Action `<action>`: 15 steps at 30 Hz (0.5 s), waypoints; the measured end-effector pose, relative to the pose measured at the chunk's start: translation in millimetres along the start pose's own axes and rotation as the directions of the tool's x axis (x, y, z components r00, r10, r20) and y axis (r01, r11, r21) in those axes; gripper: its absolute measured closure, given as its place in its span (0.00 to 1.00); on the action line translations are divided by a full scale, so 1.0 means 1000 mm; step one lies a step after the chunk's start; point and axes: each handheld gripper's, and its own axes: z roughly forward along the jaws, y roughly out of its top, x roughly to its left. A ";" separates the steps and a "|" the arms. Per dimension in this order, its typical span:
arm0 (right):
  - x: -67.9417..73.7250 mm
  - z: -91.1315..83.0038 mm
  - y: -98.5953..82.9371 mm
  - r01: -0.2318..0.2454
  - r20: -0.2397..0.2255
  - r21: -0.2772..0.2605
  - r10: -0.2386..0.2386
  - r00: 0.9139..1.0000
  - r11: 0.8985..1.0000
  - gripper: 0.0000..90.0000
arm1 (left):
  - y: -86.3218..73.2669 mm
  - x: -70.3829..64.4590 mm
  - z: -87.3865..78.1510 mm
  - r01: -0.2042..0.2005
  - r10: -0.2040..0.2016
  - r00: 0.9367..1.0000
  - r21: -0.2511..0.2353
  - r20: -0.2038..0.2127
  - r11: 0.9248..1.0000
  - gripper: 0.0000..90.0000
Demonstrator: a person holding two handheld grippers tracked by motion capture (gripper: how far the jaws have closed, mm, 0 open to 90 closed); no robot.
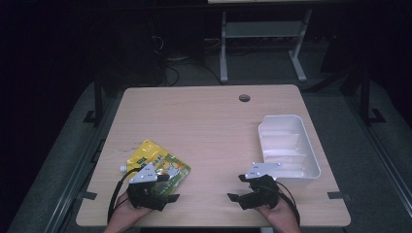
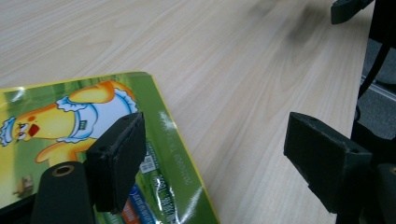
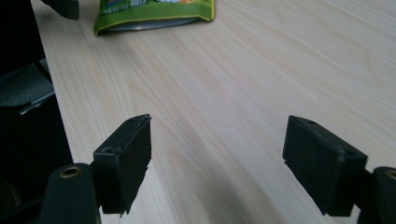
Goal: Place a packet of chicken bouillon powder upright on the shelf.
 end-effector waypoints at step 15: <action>0.010 0.028 0.044 0.068 -0.021 0.012 -0.068 0.997 0.998 0.26 | 0.004 0.020 -0.016 0.044 -0.046 0.998 -0.037 -0.042 0.998 0.27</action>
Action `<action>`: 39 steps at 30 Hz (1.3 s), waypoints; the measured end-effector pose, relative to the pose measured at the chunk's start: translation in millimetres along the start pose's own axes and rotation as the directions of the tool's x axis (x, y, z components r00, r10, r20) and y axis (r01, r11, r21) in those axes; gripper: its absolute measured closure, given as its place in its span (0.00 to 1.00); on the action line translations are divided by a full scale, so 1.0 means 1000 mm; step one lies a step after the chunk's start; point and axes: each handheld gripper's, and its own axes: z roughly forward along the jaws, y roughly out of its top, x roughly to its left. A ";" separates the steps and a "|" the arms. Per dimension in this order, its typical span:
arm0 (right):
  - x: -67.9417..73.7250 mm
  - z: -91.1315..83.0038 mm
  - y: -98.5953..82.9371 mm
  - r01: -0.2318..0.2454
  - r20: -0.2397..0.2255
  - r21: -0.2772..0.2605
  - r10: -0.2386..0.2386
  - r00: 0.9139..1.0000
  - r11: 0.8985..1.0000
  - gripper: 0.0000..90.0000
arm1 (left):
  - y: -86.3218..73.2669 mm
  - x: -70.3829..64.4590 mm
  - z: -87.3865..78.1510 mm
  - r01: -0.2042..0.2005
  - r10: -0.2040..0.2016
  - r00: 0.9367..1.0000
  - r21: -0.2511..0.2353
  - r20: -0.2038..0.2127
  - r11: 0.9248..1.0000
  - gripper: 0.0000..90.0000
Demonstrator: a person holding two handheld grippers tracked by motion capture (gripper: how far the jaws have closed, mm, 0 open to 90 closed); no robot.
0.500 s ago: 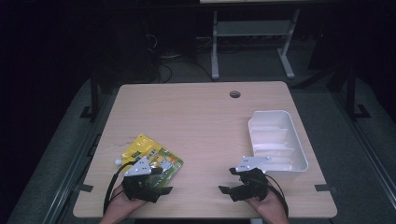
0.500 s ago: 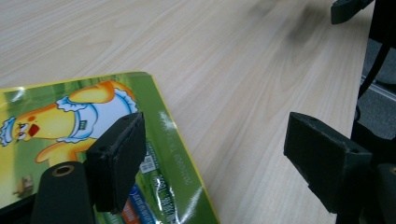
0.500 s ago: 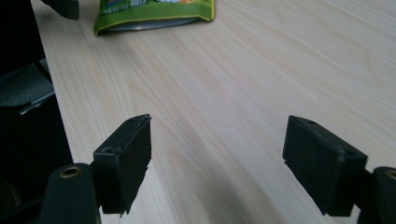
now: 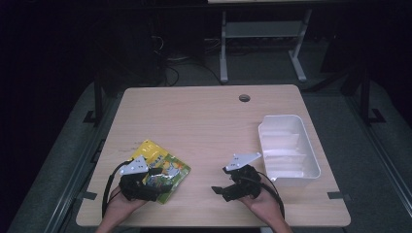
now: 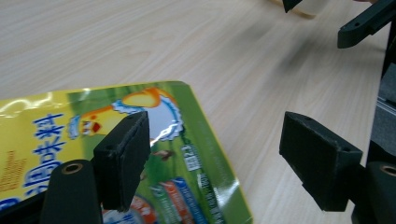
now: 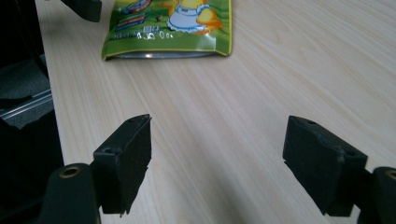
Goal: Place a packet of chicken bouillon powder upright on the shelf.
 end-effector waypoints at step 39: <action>0.023 0.084 0.079 0.093 -0.130 0.069 -0.084 0.988 0.993 0.37 | 0.012 0.070 -0.056 0.117 -0.119 0.987 -0.027 -0.109 0.993 0.33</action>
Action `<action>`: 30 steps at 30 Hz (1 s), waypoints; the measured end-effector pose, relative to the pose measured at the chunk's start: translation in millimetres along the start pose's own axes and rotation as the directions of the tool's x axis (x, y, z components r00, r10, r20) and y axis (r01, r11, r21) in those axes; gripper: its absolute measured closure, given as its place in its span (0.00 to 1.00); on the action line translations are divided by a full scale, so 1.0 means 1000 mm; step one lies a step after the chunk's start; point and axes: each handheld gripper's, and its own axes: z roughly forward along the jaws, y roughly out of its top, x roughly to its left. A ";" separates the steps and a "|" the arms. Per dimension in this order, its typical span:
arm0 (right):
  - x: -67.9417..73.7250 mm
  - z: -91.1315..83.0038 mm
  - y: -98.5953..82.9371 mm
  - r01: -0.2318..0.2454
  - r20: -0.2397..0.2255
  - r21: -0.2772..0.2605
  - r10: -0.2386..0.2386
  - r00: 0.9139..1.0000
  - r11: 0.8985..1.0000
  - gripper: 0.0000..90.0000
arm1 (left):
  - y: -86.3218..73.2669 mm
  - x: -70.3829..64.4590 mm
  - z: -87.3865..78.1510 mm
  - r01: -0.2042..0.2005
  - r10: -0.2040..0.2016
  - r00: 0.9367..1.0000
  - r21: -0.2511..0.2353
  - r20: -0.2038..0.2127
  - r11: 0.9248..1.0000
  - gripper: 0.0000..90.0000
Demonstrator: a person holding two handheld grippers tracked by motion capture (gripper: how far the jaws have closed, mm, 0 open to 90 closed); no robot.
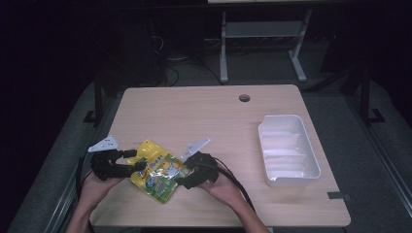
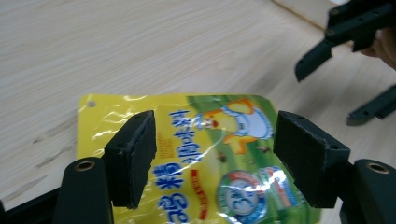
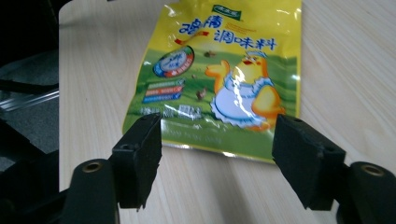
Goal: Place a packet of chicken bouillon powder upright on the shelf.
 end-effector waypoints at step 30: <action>0.003 0.046 0.006 0.046 0.073 0.144 -0.057 0.996 0.988 0.55 | -0.028 0.045 -0.002 0.185 -0.182 0.982 0.049 -0.054 0.982 0.35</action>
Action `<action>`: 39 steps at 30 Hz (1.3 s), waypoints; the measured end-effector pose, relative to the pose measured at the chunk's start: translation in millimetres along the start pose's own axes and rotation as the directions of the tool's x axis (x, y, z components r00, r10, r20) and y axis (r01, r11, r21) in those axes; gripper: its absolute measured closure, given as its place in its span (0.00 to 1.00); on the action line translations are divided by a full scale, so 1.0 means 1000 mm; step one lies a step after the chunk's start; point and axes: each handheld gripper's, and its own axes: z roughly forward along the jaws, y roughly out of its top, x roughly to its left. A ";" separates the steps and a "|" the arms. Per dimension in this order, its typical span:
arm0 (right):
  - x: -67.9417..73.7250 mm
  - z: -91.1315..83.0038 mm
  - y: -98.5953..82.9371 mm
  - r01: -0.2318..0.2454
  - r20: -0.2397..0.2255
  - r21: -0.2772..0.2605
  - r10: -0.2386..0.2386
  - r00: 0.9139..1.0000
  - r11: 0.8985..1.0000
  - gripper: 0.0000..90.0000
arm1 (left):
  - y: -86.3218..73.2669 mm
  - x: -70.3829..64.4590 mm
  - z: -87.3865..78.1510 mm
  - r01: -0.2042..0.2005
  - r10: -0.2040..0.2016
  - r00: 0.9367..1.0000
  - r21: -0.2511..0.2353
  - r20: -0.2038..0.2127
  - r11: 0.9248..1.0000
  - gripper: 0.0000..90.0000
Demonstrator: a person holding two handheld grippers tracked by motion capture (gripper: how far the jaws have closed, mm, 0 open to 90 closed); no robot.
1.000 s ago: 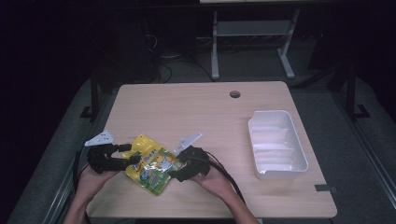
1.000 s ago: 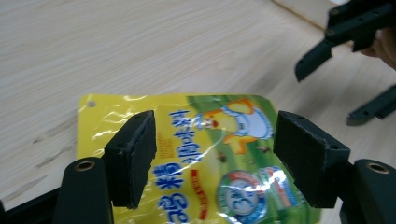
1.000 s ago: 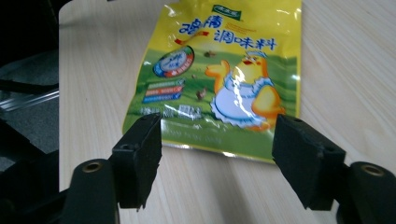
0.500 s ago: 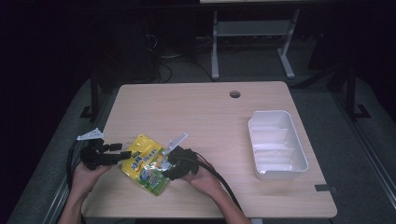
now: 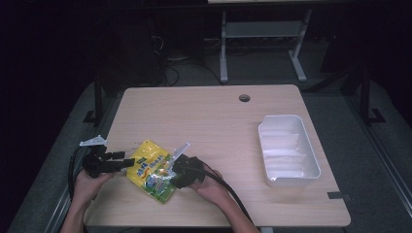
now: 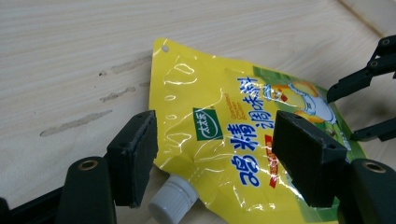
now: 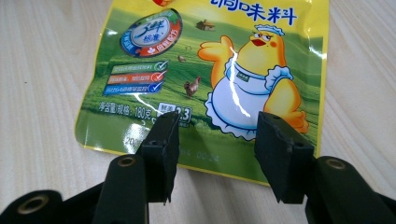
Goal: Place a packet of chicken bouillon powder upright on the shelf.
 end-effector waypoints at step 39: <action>0.019 0.034 0.043 0.088 -0.014 -0.021 -0.088 0.996 0.996 0.22 | -0.027 -0.022 -0.035 -0.011 0.012 0.998 0.013 -0.060 1.000 0.35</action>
